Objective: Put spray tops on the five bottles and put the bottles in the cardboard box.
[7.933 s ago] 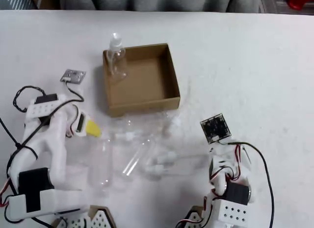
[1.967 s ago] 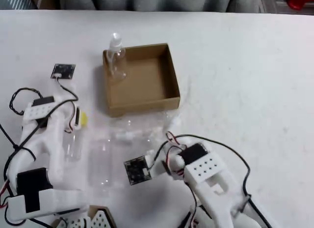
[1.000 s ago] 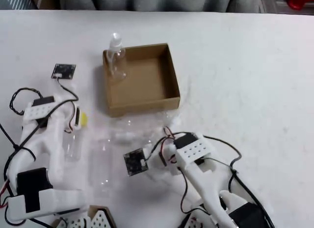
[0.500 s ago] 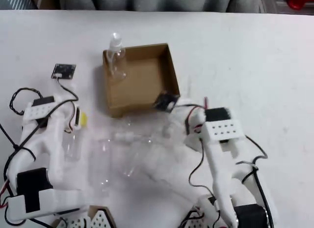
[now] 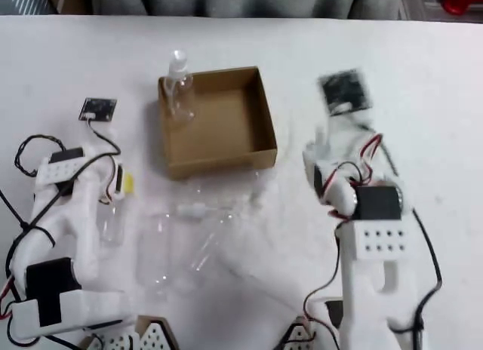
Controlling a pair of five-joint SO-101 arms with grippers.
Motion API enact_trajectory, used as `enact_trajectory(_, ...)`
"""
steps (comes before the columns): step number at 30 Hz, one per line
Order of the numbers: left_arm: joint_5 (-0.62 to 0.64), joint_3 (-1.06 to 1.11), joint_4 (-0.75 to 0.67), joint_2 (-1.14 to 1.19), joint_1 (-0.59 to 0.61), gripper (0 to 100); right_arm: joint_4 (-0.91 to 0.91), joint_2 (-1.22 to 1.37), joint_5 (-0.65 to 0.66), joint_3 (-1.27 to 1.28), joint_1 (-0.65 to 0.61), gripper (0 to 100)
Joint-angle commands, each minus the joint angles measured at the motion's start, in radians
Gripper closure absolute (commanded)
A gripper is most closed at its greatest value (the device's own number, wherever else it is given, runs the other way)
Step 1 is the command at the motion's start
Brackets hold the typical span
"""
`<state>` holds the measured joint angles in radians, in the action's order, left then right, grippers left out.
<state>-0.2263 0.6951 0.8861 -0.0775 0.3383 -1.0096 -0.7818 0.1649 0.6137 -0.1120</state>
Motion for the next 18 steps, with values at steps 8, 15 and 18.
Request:
enact_trajectory(8, -0.009, -0.018, -0.011, -0.013, 0.012, 98, 0.237, -0.119, -0.167, 0.035, -0.274, 98.2)
enact_trajectory(15, -0.003, -0.037, -0.008, -0.016, 0.008, 98, 0.236, -0.312, -0.173, 0.170, -0.317, 98.3)
enact_trajectory(18, 0.008, -0.066, -0.008, -0.016, 0.008, 98, 0.318, -0.325, -0.173, 0.245, -0.357, 98.3)
